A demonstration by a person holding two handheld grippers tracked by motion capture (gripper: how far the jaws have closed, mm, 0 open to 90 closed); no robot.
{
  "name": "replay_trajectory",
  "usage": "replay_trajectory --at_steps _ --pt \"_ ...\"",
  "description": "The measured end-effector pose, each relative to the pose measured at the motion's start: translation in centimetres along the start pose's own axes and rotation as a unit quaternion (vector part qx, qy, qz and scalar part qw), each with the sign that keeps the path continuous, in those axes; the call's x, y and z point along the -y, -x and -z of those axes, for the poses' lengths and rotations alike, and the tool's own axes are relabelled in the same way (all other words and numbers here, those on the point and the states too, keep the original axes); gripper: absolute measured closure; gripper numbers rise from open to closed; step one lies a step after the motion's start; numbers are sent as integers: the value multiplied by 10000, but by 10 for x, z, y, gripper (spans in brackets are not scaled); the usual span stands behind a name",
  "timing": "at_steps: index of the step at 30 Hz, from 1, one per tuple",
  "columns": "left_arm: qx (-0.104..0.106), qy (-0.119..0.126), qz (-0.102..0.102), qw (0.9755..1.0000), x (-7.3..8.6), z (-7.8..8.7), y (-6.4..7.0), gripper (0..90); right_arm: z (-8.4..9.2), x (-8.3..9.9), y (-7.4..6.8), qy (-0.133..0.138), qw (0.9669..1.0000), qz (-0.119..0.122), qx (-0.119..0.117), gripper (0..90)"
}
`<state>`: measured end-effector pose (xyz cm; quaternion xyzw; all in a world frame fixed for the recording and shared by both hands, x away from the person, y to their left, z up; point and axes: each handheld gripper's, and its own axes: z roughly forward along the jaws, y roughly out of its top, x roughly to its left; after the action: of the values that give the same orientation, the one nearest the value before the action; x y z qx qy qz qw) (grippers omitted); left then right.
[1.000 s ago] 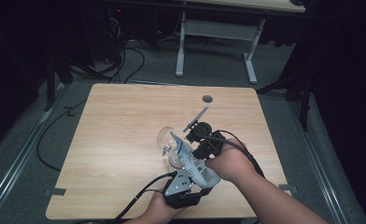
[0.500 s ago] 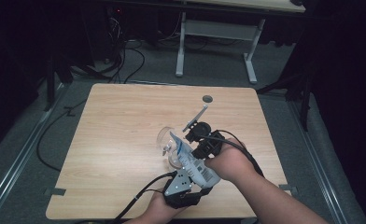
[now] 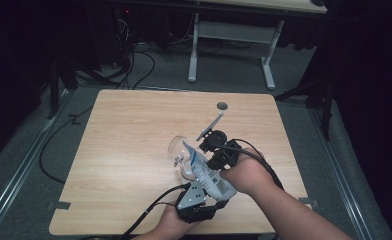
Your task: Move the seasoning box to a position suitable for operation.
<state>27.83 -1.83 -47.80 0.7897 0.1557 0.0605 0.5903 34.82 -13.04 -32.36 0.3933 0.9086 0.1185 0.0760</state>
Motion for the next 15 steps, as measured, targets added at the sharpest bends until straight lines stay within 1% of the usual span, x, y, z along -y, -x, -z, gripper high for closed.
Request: replay_trajectory --at_steps 7,8,11,14,15 --pt "2 -6 -23 10000 -2 -2 -1 608 0 0 2 -6 10000 10 41 900" --pt "-4 -6 -23 10000 -2 -2 -1 608 0 -1 1 -7 10000 -39 22 900" --pt "3 -2 -7 10000 -2 -2 -2 608 -1 -2 2 -1 10000 5 39 900" --pt "2 23 9 10000 -2 -1 -2 608 -2 -3 1 -1 10000 -37 24 900" --pt "4 24 8 10000 -2 -1 -2 608 -1 -3 2 3 10000 -8 29 900"
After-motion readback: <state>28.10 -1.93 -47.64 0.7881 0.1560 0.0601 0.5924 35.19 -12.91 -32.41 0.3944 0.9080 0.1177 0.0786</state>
